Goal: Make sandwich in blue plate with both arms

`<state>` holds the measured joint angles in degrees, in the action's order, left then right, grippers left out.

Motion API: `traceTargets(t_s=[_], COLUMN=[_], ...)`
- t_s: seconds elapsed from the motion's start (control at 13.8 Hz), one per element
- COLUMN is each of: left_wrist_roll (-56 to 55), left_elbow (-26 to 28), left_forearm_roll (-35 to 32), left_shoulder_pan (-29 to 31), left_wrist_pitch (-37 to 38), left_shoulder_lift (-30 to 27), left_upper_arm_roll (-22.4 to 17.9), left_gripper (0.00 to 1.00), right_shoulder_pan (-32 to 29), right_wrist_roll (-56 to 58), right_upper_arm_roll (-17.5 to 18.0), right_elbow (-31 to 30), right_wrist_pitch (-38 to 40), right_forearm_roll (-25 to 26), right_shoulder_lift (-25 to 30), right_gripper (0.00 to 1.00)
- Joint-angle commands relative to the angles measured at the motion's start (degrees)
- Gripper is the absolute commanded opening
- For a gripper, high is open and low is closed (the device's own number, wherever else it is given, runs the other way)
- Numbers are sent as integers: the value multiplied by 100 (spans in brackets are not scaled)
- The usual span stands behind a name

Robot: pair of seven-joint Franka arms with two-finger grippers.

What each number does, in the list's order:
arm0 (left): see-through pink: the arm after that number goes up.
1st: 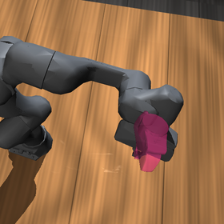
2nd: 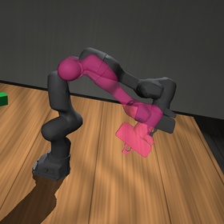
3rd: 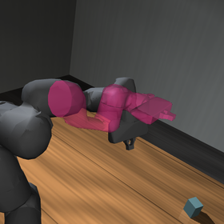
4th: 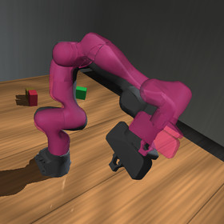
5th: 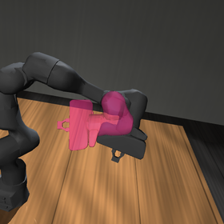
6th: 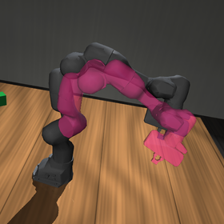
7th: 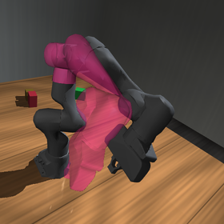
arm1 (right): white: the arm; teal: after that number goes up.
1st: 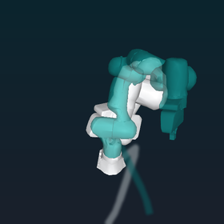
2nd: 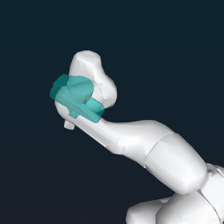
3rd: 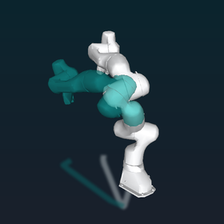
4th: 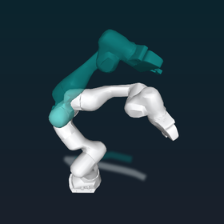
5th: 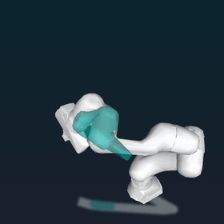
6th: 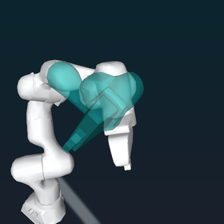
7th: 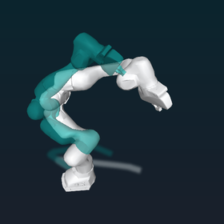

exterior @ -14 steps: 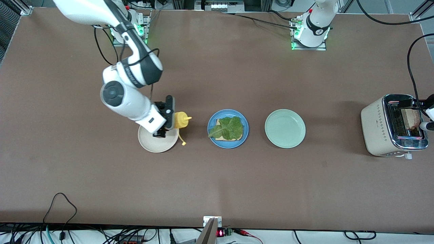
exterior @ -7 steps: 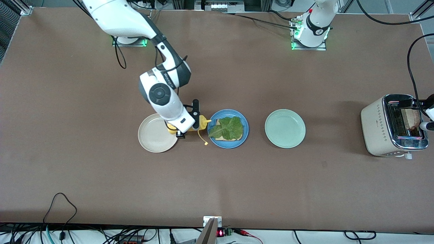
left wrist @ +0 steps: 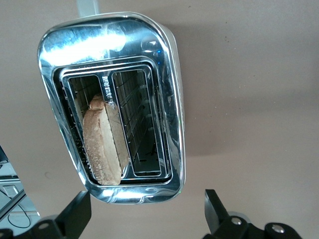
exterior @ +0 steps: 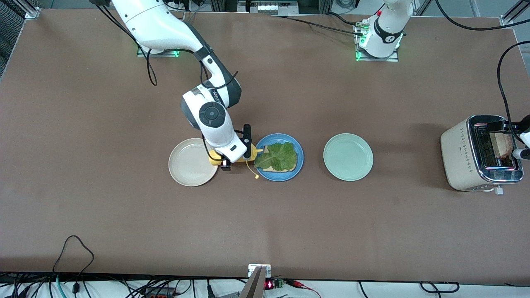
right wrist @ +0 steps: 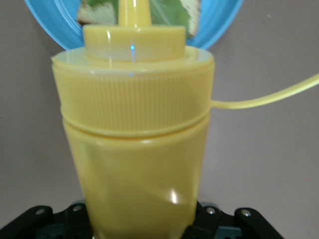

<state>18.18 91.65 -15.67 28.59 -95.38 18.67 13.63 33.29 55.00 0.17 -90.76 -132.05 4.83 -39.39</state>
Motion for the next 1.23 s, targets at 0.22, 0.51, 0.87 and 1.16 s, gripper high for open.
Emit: traceTargets(t_s=[0.22, 0.51, 0.87, 1.16], left_wrist_roll=[89, 107, 124, 133], left_elbow=[-6, -6, 29, 55], left_forearm_roll=[-86, -94, -121, -455], left_shoulder_pan=[42, 155, 305, 314], left_wrist_pitch=[-15, -437, -683, -692], left_shoulder_lift=[5, 207, 436, 506], left_upper_arm_roll=[26, -27, -44, -36], left_gripper=[100, 100, 88, 69], right_shoulder_pan=[-1216, -2491, -4345, -5480], right_wrist_roll=[763, 2624, 5236, 7029], right_upper_arm_roll=[395, 492, 492, 492], right_elbow=[-248, -776, -1197, -1470], right_wrist_pitch=[916, 1716, 2587, 2938], right_forearm_roll=[-402, -1614, -3267, -4189], right_shoulder_lift=[1106, 2109, 2401, 1999], right_gripper=[0, 0, 0, 0])
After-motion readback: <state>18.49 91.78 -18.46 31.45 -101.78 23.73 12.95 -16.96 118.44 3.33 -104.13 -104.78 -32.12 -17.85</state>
